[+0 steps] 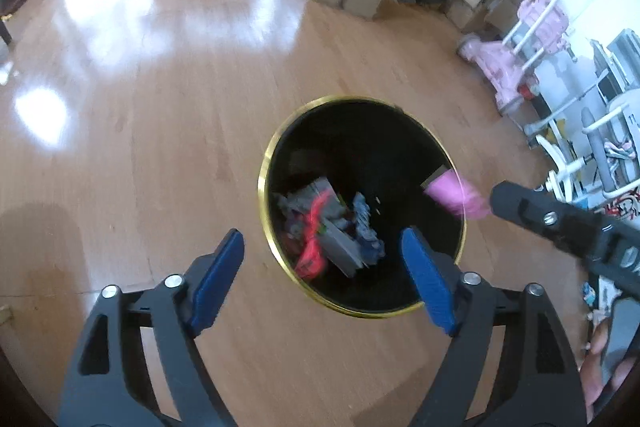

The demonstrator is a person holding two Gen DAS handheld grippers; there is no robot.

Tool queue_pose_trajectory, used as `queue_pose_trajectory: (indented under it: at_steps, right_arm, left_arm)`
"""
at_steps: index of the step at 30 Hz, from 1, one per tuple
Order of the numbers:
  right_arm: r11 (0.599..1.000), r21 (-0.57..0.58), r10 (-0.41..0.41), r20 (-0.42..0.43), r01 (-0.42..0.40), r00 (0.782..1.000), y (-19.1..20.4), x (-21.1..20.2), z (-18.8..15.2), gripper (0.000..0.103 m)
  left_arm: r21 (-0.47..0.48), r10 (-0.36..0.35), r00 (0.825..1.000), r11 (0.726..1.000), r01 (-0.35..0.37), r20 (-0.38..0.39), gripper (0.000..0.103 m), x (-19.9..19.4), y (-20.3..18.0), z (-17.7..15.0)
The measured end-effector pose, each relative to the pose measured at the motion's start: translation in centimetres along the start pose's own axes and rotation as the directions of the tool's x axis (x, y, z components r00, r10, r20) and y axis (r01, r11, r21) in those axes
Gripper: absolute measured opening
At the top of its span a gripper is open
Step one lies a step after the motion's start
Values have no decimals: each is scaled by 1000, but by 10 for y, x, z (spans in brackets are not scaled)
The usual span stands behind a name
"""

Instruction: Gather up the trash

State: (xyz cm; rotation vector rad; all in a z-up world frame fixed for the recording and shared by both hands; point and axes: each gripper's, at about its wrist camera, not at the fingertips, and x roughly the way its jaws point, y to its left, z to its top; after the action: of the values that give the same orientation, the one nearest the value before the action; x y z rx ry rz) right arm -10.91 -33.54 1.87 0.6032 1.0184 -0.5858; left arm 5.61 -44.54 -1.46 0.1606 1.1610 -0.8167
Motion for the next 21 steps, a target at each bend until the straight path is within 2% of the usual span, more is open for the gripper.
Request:
queue_pose_trajectory:
  at_steps: [3,4,7,11,13,16,19,21]
  right_arm:
    - [1000,-19,22,6,-22,1000,8,-3,-1,77]
    - [999,-37,19,4,-19,1000,13,-4,-3,82]
    - [992,-126,12,-23,-15,1000,43,-2,-15,87]
    - [953,-304,-4,-65,-16,998,107,-4,-46,92]
    - [915,-403,-17,-70,-13,997,147,-7,-72,94]
    - [861,-507,23,-60,-50,998,214,-19,-120,96]
    - [827,-547,99,-90,-133,991,264,-27,-164,96]
    - [798,-587,111,-74,-133,991,293,-30,-188,96]
  left_arm:
    - [-14,28,1000,1000,-28,1,81,-18,19,-8]
    - [-18,40,999,999,-39,7,86,-30,30,-16]
    - [-20,65,997,998,-64,32,94,-65,60,-40]
    - [-86,188,981,979,-183,45,97,-134,135,-104]
    - [-127,253,967,961,-247,32,97,-164,173,-139]
    - [-222,381,924,900,-376,-23,97,-214,239,-199]
    - [-326,435,899,843,-428,-55,97,-254,283,-245]
    - [-407,438,895,805,-431,-81,97,-268,309,-263]
